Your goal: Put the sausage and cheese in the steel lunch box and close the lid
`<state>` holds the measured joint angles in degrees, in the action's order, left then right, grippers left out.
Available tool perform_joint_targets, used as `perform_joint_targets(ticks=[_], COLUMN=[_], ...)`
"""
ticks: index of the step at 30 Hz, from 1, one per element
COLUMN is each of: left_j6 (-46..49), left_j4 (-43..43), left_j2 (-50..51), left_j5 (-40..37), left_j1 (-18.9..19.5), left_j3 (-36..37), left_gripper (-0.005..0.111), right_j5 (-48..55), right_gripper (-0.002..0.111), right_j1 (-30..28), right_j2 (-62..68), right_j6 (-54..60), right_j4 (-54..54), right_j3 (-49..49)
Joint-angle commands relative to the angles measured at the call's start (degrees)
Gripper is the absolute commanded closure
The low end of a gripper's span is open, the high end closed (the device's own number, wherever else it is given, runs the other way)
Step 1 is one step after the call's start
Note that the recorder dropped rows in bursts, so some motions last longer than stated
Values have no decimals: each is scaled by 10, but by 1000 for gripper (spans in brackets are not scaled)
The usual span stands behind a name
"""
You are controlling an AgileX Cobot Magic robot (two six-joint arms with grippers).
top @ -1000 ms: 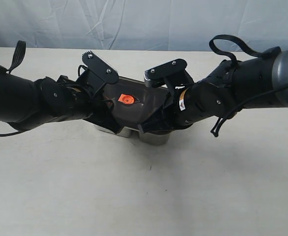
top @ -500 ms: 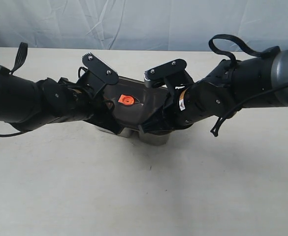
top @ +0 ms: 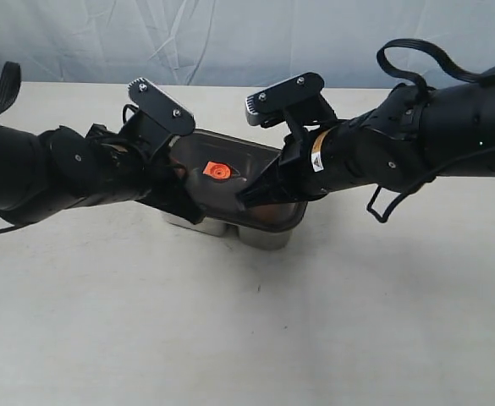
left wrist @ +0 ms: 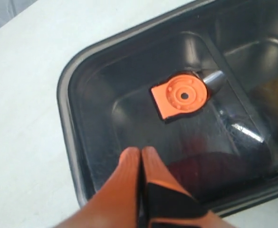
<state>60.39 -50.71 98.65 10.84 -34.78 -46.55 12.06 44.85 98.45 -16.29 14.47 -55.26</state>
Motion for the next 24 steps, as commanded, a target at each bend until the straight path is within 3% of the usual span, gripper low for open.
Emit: perform_joint_targets(ticks=[1, 10, 17, 24], left_j6=[-2, 0, -3, -91], left_j4=[-8, -11, -26, -26], left_j2=[-29, -131, -358, -637], left_j5=[12, -1, -153, -163], left_j1=[-1, -1, -1, -1], left_j3=[2, 2, 12, 213], left_gripper=[107, 107, 107, 107], right_j5=[-9, 33, 103, 114], right_gripper=[109, 109, 109, 109], right_j1=[-2, -2, 62, 112], right_j2=[-20, -101, -282, -505], right_j6=[0, 0, -6, -71], right_j4=[6, 6, 17, 18], right_j3=[0, 1, 46, 246])
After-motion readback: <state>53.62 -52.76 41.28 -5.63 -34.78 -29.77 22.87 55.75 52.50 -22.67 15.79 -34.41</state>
